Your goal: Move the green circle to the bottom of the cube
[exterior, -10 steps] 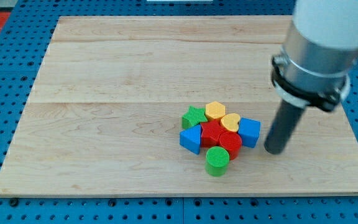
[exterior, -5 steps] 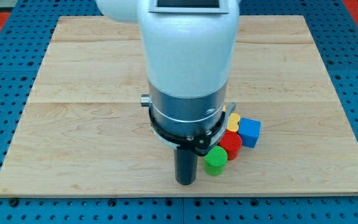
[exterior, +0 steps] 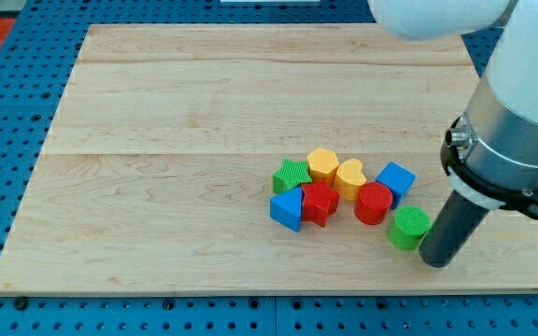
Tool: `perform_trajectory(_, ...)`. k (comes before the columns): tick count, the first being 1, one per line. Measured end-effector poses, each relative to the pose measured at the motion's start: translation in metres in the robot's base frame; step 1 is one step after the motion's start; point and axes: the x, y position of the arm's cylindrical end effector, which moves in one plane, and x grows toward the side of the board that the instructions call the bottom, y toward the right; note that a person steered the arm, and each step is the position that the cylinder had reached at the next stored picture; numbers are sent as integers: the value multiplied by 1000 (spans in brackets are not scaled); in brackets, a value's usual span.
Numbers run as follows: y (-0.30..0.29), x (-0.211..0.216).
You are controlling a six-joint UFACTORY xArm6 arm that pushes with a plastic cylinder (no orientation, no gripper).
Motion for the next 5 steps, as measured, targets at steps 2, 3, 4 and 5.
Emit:
perform_trajectory(2, 11, -23)
perform_trajectory(3, 40, -8)
perform_trajectory(4, 4, 24)
perform_trajectory(5, -47, 17)
